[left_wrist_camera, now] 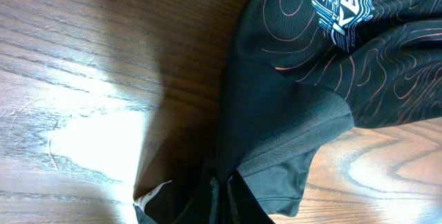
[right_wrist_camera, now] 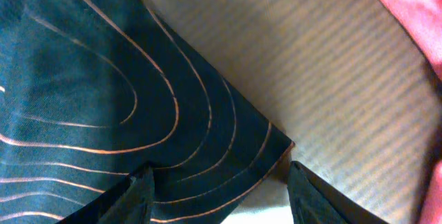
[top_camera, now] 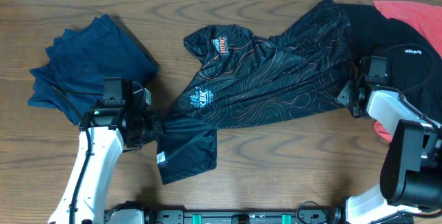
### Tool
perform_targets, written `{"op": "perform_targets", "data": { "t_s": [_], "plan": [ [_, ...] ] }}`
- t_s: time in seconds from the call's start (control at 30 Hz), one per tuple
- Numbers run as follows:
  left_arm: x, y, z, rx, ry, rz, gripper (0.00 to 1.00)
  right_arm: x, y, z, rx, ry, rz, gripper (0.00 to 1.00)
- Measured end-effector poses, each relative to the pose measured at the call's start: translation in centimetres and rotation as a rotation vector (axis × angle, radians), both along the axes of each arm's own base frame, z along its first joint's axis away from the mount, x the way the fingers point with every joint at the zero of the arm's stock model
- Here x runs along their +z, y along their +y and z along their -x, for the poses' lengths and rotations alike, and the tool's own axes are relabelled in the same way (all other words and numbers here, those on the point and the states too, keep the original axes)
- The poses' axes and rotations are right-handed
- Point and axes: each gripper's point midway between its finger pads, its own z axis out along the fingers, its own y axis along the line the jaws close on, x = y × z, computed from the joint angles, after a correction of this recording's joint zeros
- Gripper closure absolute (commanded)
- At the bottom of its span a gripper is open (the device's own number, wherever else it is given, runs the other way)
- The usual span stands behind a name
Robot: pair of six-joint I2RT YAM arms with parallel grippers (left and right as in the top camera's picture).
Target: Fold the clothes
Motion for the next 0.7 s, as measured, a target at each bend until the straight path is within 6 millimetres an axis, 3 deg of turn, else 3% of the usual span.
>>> {"op": "perform_targets", "data": {
  "t_s": [0.2,0.37,0.57,0.7],
  "plan": [
    [0.01,0.00,-0.03,0.000,-0.001,0.000,0.94,0.01,-0.08,-0.57,0.003,-0.015,0.003,0.53],
    [0.01,0.00,-0.04,0.000,-0.002,0.000,0.94,-0.01,-0.01,-0.73,0.012,-0.017,0.001,0.78],
    [0.01,0.00,-0.04,0.000,-0.002,0.000,0.94,-0.01,0.10,-0.81,0.020,-0.018,-0.003,0.96],
    [0.01,0.00,-0.04,0.000,-0.002,0.000,0.94,0.04,0.13,-0.45,0.023,0.003,-0.004,0.99]
  ]
}}
